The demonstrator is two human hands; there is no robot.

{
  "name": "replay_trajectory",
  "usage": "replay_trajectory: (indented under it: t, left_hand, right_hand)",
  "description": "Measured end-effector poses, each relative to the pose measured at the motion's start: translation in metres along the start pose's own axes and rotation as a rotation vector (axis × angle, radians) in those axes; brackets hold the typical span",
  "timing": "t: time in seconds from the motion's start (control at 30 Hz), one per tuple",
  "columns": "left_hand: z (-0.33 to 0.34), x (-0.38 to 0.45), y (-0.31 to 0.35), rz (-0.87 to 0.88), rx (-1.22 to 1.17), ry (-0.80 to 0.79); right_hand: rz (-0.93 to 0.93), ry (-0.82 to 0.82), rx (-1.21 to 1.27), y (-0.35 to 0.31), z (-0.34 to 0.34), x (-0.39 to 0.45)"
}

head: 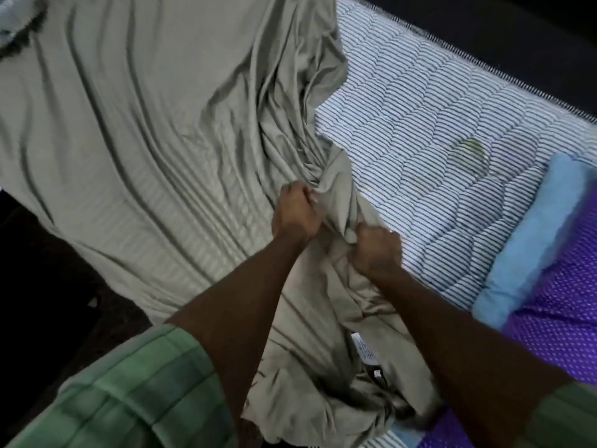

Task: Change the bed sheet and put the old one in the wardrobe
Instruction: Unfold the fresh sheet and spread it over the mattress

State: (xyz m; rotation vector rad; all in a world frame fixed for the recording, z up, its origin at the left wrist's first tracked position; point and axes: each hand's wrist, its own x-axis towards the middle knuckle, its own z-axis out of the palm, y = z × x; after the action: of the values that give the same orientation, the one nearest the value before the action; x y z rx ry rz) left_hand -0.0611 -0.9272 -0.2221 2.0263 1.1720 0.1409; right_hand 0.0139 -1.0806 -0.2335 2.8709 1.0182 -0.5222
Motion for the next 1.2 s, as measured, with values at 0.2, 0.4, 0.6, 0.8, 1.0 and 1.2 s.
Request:
replay_trajectory:
  t: [0.2,0.4,0.6,0.8,1.0,1.2]
  left_hand:
    - [0.053,0.044,0.027,0.048,-0.018,-0.231]
    - [0.072,0.074,0.057,0.42,0.437,-0.043]
    - [0.064,0.148,0.081,0.564,0.639,-0.282]
    - [0.067,0.152,0.112,0.668,0.84,-0.43]
    - [0.097,0.153,0.155,0.796,0.623,-0.381]
    - [0.114,0.158,0.162,0.771,0.668,-0.471]
  right_hand:
    - [0.725,0.157,0.198,0.112,-0.018,0.021]
    - [0.291,0.562,0.346,0.104,-0.031,0.064]
    - [0.174,-0.063,0.518,0.069,-0.048,0.158]
    - [0.477,0.514,0.808,0.108,-0.047,0.167]
    - [1.091,0.854,0.855,0.158,-0.078,0.145]
    - [0.66,0.468,0.285,0.148,-0.064,0.141]
